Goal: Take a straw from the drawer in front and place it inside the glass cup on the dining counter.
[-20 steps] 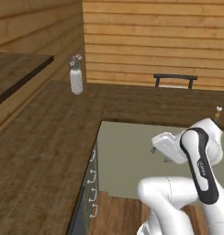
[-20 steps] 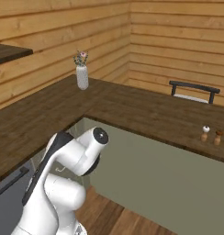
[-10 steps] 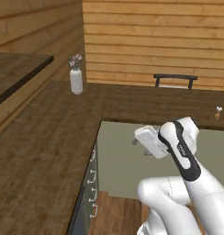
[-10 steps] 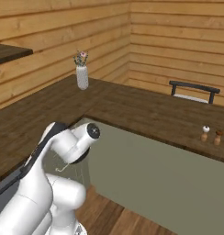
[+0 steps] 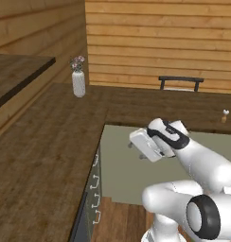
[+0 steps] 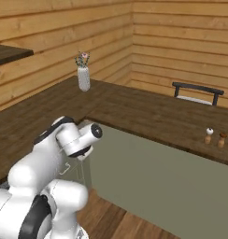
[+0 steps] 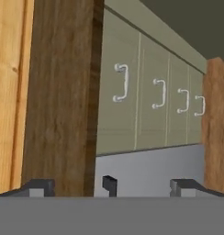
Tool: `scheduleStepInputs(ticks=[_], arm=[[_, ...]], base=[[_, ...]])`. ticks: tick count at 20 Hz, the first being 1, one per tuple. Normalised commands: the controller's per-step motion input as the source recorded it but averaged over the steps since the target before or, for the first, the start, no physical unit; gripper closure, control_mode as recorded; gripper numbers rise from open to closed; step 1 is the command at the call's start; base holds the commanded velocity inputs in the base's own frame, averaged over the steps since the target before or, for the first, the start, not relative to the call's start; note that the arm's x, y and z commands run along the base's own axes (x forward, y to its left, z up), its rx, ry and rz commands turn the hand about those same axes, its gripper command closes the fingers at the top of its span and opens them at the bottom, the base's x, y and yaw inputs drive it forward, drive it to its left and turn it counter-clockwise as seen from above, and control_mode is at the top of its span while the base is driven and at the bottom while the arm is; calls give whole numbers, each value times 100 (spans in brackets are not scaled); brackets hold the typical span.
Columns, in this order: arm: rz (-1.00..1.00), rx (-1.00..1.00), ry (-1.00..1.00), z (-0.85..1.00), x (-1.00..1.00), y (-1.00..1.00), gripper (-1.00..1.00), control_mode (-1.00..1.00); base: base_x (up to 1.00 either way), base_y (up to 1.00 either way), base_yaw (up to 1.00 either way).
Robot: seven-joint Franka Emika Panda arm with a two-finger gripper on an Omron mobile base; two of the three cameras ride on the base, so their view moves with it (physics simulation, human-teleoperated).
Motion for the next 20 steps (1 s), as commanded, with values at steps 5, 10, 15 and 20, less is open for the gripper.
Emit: scheduleStepInputs(ticks=[5, 10, 15, 20], arm=[[0, 12, -1, -57, 40, 12, -100, -100], [0, 9, 0, -42, 29, 43, -100, -100], [0, 1, 0, -38, 22, 36, -100, -100], [0, 1, 0, -14, 19, 32, -100, -100]], base=[[0, 0, 0], [0, 0, 0], [0, 0, 0], [0, 0, 0]])
